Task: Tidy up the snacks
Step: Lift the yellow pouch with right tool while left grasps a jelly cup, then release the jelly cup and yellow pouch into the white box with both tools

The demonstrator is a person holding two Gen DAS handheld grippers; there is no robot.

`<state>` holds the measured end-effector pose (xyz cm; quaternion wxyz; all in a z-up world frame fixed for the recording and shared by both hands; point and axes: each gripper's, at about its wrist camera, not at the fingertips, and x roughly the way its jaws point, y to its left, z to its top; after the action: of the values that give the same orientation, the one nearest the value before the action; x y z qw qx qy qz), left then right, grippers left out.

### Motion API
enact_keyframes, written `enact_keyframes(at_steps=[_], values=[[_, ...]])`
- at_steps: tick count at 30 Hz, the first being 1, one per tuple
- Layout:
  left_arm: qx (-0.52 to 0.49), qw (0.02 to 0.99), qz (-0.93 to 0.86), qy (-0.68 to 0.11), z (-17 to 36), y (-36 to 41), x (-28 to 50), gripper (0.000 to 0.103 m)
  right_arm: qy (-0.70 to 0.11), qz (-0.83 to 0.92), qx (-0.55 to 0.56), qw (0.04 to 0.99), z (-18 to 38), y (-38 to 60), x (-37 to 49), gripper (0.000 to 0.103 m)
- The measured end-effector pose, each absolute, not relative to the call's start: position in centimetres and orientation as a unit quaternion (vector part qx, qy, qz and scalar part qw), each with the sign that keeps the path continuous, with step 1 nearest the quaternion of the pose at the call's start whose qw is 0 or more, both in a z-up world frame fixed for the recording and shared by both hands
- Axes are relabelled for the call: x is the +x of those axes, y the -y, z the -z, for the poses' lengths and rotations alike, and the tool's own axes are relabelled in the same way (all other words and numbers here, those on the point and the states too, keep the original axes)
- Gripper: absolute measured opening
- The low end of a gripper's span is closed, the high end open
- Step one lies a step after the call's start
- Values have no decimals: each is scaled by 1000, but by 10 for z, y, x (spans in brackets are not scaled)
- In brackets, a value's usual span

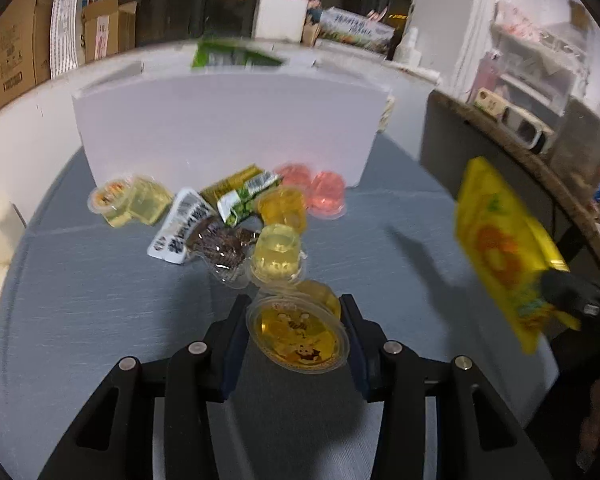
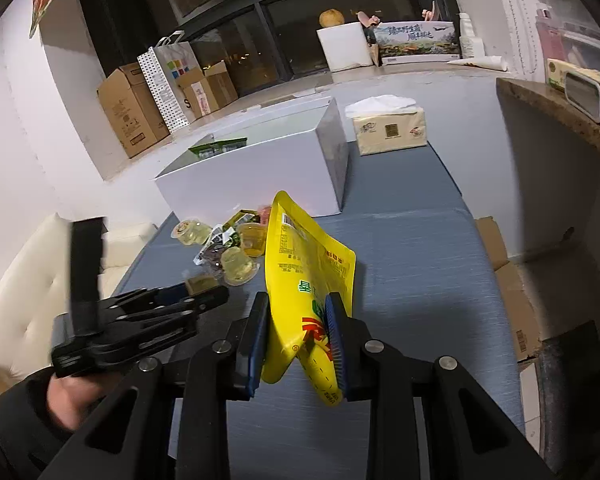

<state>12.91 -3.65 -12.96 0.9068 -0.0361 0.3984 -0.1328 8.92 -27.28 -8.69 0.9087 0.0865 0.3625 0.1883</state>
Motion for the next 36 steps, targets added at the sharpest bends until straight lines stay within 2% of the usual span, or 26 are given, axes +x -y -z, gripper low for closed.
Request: enact_keyframes(at_steps=[7, 11, 16, 21, 25, 27, 28, 29, 30, 31, 36], values=[[-49, 923, 143, -353, 86, 3, 93, 48, -355, -217, 90, 905, 78, 247, 100, 30], [-51, 933, 135, -328, 63, -9, 103, 48, -336, -235, 86, 908, 60, 231, 113, 30], [-48, 948, 124, -291, 27, -33, 146, 48, -292, -249, 69, 921, 16, 213, 142, 30], [-41, 955, 118, -269, -5, -43, 221, 48, -282, -235, 45, 929, -14, 195, 200, 30], [-24, 954, 111, -278, -9, -39, 273, 49, -275, -224, 19, 935, -29, 178, 249, 31], [-21, 954, 105, -281, -5, -37, 295, 49, -270, -216, 8, 938, -31, 172, 267, 35], [-18, 954, 104, -282, -3, -36, 301, 59, -267, -205, -5, 942, -31, 169, 280, 35], [-14, 953, 98, -286, 1, -35, 309, 72, -267, -198, -10, 943, -30, 167, 290, 49], [-15, 951, 89, -295, 5, -35, 317, 103, -271, -197, -14, 942, -27, 166, 299, 68], [-16, 950, 87, -299, 9, -35, 321, 103, -276, -192, -14, 942, -25, 166, 306, 103], [-8, 945, 83, -317, 29, -41, 319, 103, -280, -180, 24, 943, -15, 184, 310, 103]])
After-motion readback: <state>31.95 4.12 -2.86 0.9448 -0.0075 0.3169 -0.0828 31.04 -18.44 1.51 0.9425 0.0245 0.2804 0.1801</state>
